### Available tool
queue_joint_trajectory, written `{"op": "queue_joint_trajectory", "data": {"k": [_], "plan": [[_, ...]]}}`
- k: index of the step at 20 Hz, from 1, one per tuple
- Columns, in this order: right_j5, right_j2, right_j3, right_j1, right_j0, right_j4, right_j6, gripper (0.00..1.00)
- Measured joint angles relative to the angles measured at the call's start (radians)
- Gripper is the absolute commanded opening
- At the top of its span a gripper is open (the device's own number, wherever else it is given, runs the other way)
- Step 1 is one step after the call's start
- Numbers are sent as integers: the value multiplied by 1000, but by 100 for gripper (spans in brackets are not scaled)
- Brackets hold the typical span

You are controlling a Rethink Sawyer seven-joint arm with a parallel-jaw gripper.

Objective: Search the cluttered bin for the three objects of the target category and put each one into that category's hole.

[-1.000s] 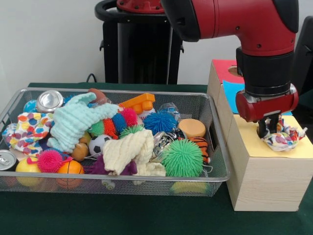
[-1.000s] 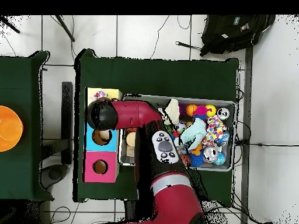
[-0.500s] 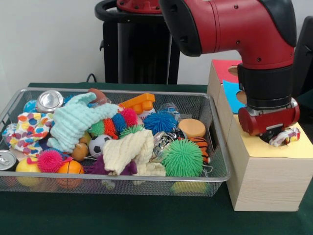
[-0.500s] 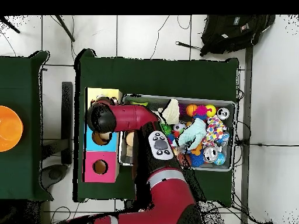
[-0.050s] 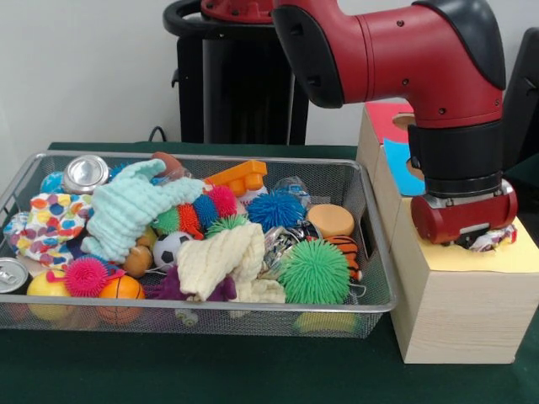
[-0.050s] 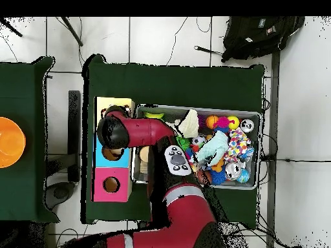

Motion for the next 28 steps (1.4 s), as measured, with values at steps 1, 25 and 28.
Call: {"op": "queue_joint_trajectory", "data": {"k": [1,25,28], "plan": [[-2,0,0,0,0,0,0,0],[33,50,11,-4,-44,-17,0,100],[58,50,11,-8,-44,-17,0,100]]}}
